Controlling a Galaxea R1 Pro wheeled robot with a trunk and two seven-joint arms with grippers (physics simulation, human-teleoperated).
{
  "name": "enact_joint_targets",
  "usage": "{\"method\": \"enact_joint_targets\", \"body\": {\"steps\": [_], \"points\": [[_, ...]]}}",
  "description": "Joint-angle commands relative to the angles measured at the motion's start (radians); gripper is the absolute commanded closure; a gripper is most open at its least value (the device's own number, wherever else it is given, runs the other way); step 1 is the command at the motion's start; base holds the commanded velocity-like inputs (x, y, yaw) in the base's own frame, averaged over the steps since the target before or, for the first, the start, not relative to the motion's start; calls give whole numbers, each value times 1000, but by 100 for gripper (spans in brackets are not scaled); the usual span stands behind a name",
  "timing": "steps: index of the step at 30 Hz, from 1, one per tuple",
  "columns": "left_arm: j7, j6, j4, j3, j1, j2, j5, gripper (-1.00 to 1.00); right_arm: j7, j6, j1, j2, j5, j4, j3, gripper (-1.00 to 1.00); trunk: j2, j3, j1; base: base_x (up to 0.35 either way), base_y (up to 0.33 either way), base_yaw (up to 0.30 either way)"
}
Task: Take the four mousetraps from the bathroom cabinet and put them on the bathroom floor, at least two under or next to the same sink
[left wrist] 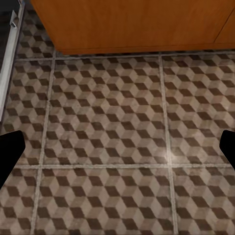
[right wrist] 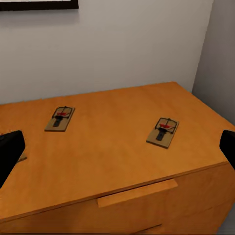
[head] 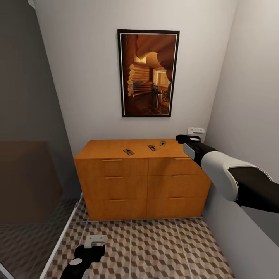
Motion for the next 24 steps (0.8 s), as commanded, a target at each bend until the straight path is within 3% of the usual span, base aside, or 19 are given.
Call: {"method": "enact_joint_targets", "body": {"steps": [1,13,24], "points": [[8,5,-1,-3,0,0,6,-100,-2,2,2,0,-10,-1,7,-100,-1,-1,0,0,44,0],[8,5,3,-3,0,-1,6,-100,6,1,12,0,-10,-1,8,-100,-1,-1,0,3,10,0],[7,5,8,-3,0,-1,6,-100,18,-1,60,0,-9,-1,8,-100,-1,-1,0,106,0,0]]}}
